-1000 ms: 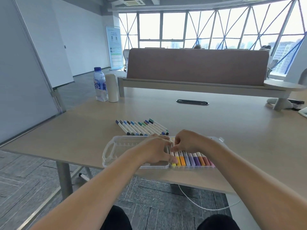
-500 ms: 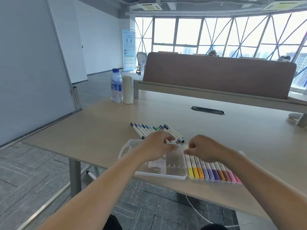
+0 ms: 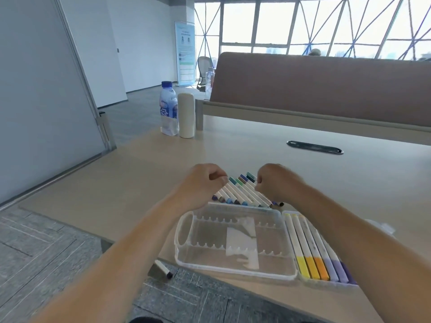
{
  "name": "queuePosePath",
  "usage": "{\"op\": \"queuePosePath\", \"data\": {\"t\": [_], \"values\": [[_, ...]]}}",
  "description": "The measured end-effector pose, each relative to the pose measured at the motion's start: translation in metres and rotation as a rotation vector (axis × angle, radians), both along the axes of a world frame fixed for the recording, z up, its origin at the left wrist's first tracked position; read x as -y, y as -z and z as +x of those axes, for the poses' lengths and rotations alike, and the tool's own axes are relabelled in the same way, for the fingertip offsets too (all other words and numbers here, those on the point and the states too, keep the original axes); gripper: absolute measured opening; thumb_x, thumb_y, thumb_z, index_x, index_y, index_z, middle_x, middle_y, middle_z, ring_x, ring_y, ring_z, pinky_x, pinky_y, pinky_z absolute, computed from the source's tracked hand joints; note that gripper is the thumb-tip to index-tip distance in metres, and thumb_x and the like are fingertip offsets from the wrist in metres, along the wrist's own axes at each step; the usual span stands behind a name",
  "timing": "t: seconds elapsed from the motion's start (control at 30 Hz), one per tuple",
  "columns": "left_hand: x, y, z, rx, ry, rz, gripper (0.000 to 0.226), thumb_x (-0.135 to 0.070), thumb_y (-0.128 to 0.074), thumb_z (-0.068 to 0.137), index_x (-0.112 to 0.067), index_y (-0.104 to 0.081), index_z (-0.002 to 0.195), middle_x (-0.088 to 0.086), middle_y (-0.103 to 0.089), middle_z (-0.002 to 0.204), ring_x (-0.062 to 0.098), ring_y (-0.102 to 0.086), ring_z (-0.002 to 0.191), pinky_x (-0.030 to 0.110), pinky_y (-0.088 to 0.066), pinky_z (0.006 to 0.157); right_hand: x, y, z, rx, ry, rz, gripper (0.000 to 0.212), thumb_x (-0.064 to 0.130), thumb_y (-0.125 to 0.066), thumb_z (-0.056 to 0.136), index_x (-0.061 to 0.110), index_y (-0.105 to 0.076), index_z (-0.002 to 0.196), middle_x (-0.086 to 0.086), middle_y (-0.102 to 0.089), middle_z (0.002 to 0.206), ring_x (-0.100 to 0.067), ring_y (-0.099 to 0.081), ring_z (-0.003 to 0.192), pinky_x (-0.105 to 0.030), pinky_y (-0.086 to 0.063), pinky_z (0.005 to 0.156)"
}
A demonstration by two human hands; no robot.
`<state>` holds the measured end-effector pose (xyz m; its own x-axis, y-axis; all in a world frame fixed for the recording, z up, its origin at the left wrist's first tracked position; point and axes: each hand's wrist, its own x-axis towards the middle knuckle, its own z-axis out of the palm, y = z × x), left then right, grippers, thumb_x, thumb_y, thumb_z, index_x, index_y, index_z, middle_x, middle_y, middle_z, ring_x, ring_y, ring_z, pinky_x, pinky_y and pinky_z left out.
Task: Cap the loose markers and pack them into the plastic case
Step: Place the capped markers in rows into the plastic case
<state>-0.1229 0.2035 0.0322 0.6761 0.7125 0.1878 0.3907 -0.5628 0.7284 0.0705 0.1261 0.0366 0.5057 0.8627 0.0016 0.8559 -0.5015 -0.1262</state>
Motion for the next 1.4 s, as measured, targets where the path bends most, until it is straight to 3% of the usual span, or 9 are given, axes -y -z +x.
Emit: {"op": "queuePosePath", "data": {"t": [0.23,0.43,0.6,0.77,0.9,1.13,1.2,1.3,1.4], "values": [[-0.013,0.011,0.016,-0.059,0.015,0.038,0.015,-0.031,-0.054,0.099,-0.028,-0.067,0.105,-0.016,-0.064,0.092,-0.001,-0.058,0.085,0.013,-0.045,0.075,-0.019,0.001,0.01,0.064,0.056,-0.131,0.021,0.01,-0.058,0.087,0.015,-0.053,0.068,0.0,-0.055,0.071,-0.016,-0.052,0.062,-0.023,-0.036,0.051],[-0.01,0.014,0.019,-0.066,0.046,0.028,0.015,-0.032,-0.055,0.098,-0.027,-0.069,0.104,-0.015,-0.065,0.092,0.002,-0.06,0.085,0.024,-0.047,0.075,-0.022,-0.001,0.002,0.076,0.045,-0.144,0.019,0.014,-0.058,0.086,0.017,-0.052,0.069,-0.001,-0.057,0.074,-0.02,-0.055,0.069,-0.025,-0.041,0.055],[-0.003,0.015,0.018,-0.074,0.062,0.019,0.007,-0.03,-0.058,0.097,-0.032,-0.064,0.095,-0.017,-0.064,0.088,0.005,-0.06,0.084,0.022,-0.043,0.072,-0.024,-0.002,-0.004,0.058,0.043,-0.142,0.02,0.016,-0.063,0.086,0.019,-0.052,0.069,-0.001,-0.061,0.083,-0.023,-0.061,0.081,-0.025,-0.04,0.054],[0.011,0.012,0.012,-0.095,0.042,0.015,0.014,-0.034,-0.06,0.094,-0.028,-0.069,0.102,-0.013,-0.067,0.094,0.008,-0.063,0.09,0.028,-0.051,0.081,-0.008,-0.02,-0.011,0.063,0.052,-0.129,0.026,0.029,-0.062,0.09,0.017,-0.051,0.069,0.002,-0.053,0.072,-0.015,-0.048,0.061,-0.025,-0.036,0.053],[0.034,0.007,0.012,-0.09,0.04,-0.014,0.017,-0.031,-0.063,0.091,-0.027,-0.068,0.106,-0.014,-0.064,0.091,0.01,-0.064,0.084,0.032,-0.053,0.082,0.023,-0.033,-0.02,-0.054,0.036,-0.131,0.032,0.026,-0.063,0.086,0.012,-0.046,0.062,-0.001,-0.043,0.06,-0.016,-0.041,0.054,-0.026,-0.033,0.052],[0.085,0.003,0.009,-0.241,0.207,0.08,0.045,-0.027,-0.061,0.095,-0.026,-0.052,0.139,-0.004,-0.058,0.133,0.015,-0.06,0.111,0.027,-0.049,0.091,0.089,-0.031,-0.043,-0.372,0.076,-0.137,0.031,0.015,-0.056,0.084,0.008,-0.052,0.054,-0.007,-0.047,0.048,-0.018,-0.036,0.039,-0.022,-0.027,0.046],[0.094,0.007,0.009,-0.279,0.254,0.123,0.05,-0.028,-0.061,0.095,-0.025,-0.047,0.143,-0.005,-0.052,0.143,0.015,-0.056,0.12,0.028,-0.044,0.098,0.103,-0.029,-0.048,-0.411,0.07,-0.112,0.031,0.016,-0.057,0.085,0.007,-0.056,0.055,-0.006,-0.05,0.048,-0.017,-0.038,0.038,-0.02,-0.028,0.045],[0.102,0.013,0.01,-0.325,0.295,0.118,0.052,-0.026,-0.059,0.094,-0.025,-0.046,0.144,-0.007,-0.05,0.145,0.014,-0.056,0.12,0.026,-0.044,0.096,0.112,-0.024,-0.051,-0.422,0.054,-0.112,0.037,0.024,-0.06,0.09,0.008,-0.057,0.056,-0.005,-0.052,0.049,-0.015,-0.039,0.036,-0.018,-0.03,0.043],[0.105,0.019,0.012,-0.354,0.338,0.157,0.055,-0.027,-0.055,0.096,-0.027,-0.041,0.149,-0.01,-0.037,0.155,0.013,-0.049,0.13,0.033,-0.042,0.107,0.112,-0.016,-0.051,-0.418,0.066,-0.157,0.033,0.024,-0.056,0.093,0.007,-0.06,0.066,-0.008,-0.055,0.058,-0.017,-0.042,0.042,-0.021,-0.031,0.043]]}}
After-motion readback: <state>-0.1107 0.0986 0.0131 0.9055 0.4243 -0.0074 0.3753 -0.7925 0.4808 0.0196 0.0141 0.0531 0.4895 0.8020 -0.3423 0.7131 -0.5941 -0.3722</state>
